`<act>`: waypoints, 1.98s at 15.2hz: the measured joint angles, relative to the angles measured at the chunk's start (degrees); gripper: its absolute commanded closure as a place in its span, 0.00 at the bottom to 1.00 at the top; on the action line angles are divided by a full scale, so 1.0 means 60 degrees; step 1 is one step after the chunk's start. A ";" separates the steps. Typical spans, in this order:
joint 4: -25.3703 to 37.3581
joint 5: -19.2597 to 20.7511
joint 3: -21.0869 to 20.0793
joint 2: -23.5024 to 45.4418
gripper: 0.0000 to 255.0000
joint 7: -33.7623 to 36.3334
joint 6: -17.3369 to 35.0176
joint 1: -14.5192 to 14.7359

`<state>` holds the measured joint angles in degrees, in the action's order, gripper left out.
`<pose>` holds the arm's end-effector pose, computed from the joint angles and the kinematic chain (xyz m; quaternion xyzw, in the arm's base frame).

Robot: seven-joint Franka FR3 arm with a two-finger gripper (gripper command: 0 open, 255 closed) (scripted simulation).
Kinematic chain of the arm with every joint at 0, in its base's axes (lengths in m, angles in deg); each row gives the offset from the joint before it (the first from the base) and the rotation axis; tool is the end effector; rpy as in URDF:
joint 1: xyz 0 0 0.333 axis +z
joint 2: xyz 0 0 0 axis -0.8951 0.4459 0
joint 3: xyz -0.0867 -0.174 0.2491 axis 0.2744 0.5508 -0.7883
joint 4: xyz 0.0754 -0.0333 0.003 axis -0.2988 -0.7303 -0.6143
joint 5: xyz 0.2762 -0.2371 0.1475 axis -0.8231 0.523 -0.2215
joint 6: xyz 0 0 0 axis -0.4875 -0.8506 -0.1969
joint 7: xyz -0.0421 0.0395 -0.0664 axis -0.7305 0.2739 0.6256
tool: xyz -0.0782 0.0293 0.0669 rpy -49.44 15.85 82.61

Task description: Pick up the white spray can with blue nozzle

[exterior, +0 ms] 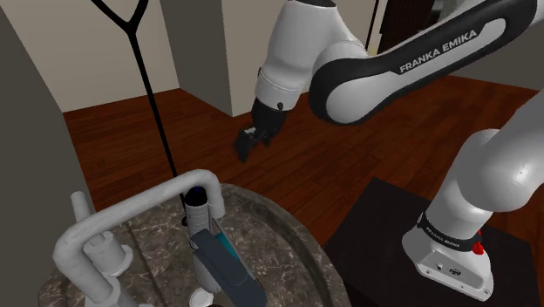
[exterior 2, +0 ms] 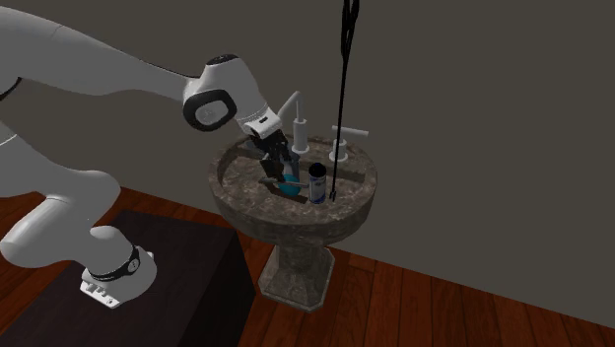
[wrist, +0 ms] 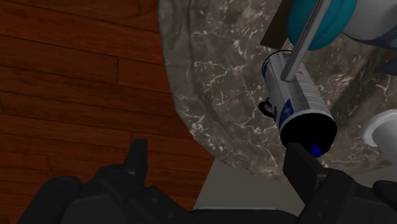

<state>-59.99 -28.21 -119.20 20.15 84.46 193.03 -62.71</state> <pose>0.4012 0.2761 0.4578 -0.9826 -0.0307 -0.1820 0.0200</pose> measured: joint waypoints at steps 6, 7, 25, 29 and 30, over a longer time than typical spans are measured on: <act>0.1100 0.2958 -0.1674 0.2230 0.00 0.2767 0.0835 -0.0831; 0.1481 0.3802 -0.1896 0.2835 0.00 0.3442 0.0809 -0.0902; 0.3313 0.8611 -0.1047 0.6046 1.00 0.7204 0.0603 0.0597; 0.3334 0.8573 -0.1071 0.6066 1.00 0.7101 0.0572 0.0582; 0.3339 0.8583 -0.1068 0.6069 1.00 0.7104 0.0570 0.0587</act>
<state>-39.96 23.29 -125.61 56.57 127.09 196.45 -59.19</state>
